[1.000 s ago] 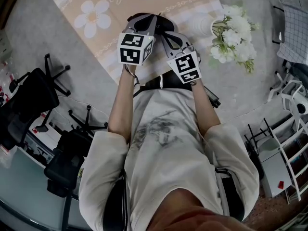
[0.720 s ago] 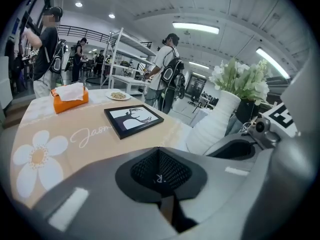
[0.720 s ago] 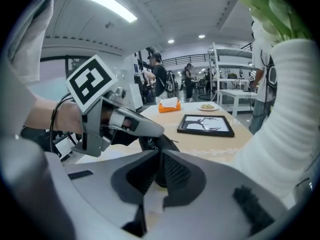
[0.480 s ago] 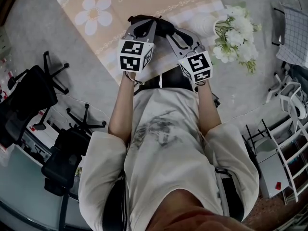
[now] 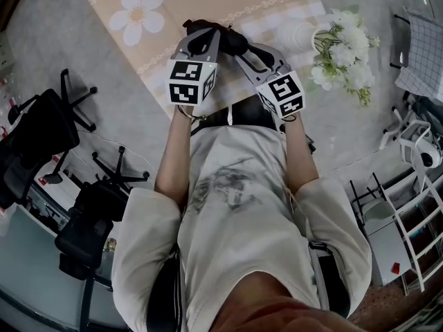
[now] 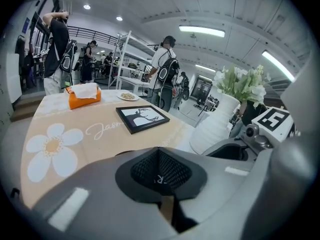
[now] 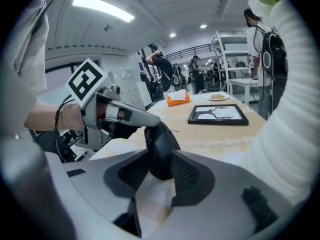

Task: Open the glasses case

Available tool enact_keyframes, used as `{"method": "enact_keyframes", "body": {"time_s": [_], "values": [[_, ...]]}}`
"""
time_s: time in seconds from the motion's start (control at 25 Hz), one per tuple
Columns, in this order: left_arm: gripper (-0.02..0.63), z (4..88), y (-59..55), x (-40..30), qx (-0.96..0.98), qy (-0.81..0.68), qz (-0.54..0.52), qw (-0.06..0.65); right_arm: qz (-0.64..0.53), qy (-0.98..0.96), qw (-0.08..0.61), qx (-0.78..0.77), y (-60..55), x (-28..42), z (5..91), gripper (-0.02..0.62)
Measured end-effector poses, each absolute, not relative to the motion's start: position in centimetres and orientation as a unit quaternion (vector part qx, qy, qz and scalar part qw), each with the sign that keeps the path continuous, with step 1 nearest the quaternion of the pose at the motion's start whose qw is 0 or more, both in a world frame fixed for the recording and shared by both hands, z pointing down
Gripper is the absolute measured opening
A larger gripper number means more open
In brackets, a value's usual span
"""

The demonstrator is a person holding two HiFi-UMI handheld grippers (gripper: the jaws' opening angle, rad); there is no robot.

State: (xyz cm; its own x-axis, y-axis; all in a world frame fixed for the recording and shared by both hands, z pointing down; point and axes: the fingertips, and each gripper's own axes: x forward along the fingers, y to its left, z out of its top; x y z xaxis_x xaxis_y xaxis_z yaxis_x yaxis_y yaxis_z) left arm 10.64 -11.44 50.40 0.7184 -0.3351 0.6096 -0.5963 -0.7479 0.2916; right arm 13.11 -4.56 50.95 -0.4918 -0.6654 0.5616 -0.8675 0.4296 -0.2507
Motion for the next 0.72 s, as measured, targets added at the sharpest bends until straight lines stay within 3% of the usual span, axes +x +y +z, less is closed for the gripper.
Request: {"method": "enact_keyframes", "body": {"time_s": [0.4,0.72], "values": [[0.008,50.4,-11.7,8.2,0.887,-0.284,0.269,0.244,0.261,-0.856,0.203,0.397,-2.5,7.8,50.9,0.143],[0.008,50.4,-11.4,7.4,0.884,-0.293,0.267,0.246,0.255,-0.857,0.161,0.417,-5.0,9.4,49.5,0.121]]}}
